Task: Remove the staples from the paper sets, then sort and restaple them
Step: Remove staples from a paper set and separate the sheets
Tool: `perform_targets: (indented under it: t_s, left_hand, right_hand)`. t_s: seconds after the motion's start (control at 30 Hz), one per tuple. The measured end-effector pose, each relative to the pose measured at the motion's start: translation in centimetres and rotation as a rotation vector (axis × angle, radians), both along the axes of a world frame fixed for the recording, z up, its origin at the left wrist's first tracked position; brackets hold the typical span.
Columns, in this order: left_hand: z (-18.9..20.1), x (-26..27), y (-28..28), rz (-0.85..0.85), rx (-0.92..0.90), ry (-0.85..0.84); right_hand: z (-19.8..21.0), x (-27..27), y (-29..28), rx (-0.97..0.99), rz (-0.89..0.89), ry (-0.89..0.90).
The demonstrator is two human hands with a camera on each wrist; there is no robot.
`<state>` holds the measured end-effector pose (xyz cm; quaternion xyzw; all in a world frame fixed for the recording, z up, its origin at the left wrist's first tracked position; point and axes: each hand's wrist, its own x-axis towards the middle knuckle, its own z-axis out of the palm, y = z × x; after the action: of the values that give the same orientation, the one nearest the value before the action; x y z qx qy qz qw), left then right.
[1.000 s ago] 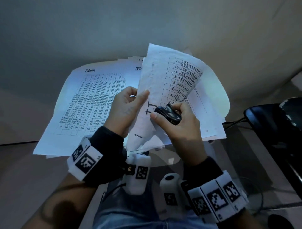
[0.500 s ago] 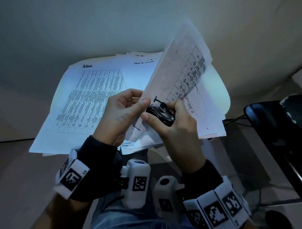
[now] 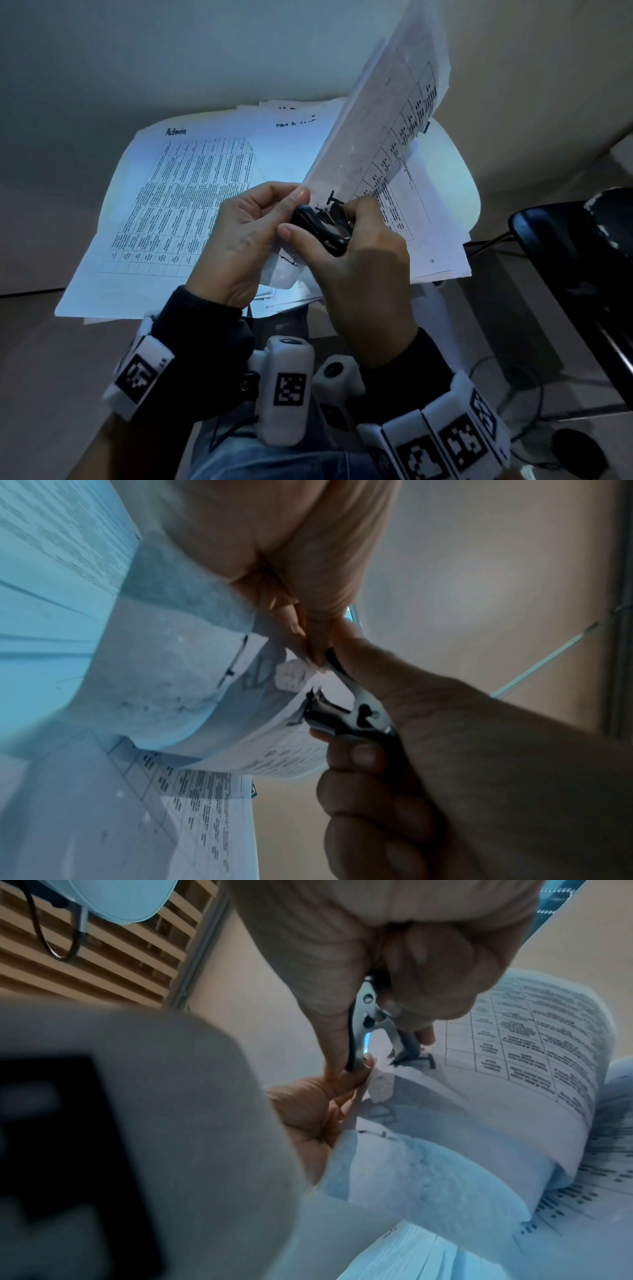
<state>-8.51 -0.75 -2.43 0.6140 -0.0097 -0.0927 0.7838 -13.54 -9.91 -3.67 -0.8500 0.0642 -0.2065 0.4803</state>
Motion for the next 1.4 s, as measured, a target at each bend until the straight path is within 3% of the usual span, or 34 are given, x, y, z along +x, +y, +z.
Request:
perform_targets:
  t_s: [0.4, 0.77, 1.03, 1.4]
  left_hand:
    - [0.2, -0.2, -0.1, -0.009, -0.019, -0.015]
    - [0.1, -0.1, 0.1, -0.036, -0.018, -0.012]
    - [0.3, -0.3, -0.4, -0.021, 0.004, -0.071]
    - [0.3, -0.2, 0.0, -0.089, 0.029, -0.114]
  right_hand:
    - [0.7, -0.1, -0.1, 0.022, 0.02, -0.004]
    - [1.0, 0.4, -1.4, 0.292, 0.128, 0.063]
    - [0.0, 0.3, -1.2, 0.371, 0.054, -0.024]
    - [-0.8, 0.3, -1.7, 0.542, 0.091, -0.034]
